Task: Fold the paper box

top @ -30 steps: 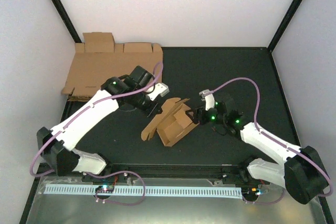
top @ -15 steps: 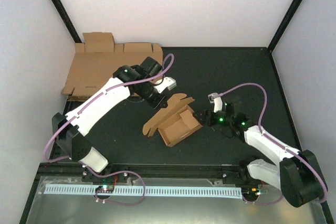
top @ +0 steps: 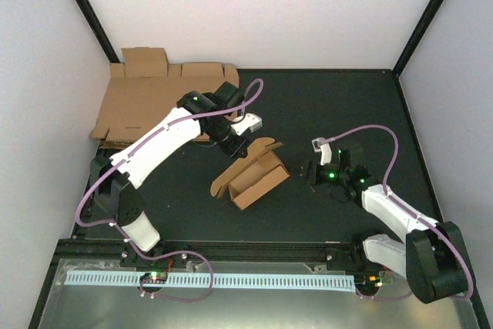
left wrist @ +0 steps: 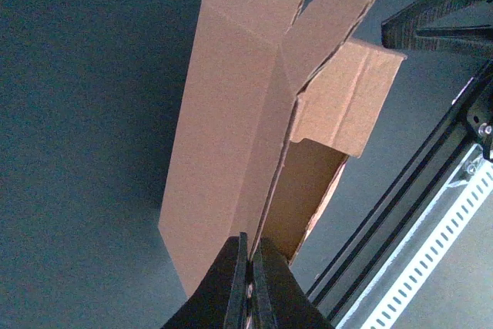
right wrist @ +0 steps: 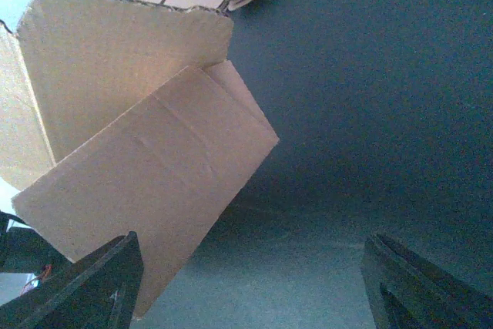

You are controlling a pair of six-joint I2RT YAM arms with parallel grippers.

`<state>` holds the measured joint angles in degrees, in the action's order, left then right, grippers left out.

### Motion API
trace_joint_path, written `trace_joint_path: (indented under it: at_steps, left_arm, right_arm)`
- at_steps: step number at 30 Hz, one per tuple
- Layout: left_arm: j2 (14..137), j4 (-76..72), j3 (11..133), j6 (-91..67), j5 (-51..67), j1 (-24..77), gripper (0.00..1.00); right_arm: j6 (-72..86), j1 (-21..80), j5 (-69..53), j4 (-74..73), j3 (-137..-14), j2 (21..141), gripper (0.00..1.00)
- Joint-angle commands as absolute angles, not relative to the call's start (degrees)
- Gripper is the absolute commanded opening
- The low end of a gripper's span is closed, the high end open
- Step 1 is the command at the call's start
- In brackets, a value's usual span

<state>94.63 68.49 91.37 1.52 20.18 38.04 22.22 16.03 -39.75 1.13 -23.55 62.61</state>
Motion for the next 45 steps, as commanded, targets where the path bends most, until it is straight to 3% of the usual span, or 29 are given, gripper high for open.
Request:
trace_joint_path:
  at_steps: [1,17,25,32,37,41,45]
  left_arm:
    - [96.1,73.7,94.9,2.0,19.3,38.9,0.02]
    - [96.9,77.9,100.0,0.7,16.4,39.9,0.11]
    - [93.4,72.7,97.4,0.7,14.1,40.0,0.5]
    - [85.6,65.0,92.1,-1.2,10.9,38.9,0.68]
    - [74.8,55.3,81.8,-3.5,8.8,36.7,0.98]
    - [66.6,47.3,72.4,-8.7,6.2,34.5,0.99]
    - [63.1,43.2,67.5,-9.5,12.9,31.4,0.99]
  right_arm:
    - [21.3,15.9,-43.0,1.3,-25.5,63.4,0.81]
    - [17.2,17.9,-42.0,-2.9,-28.0,65.3,0.79]
    - [17.2,18.8,-33.7,-4.3,-27.8,60.3,0.8]
    - [18.3,18.1,-28.9,-7.2,-30.0,57.9,0.81]
    - [21.7,14.2,-30.5,-5.0,-29.4,56.5,0.8]
    - [24.4,10.4,-31.9,-2.9,-28.8,57.5,0.78]
    - [28.1,5.9,-37.5,1.4,-27.0,61.9,0.72]
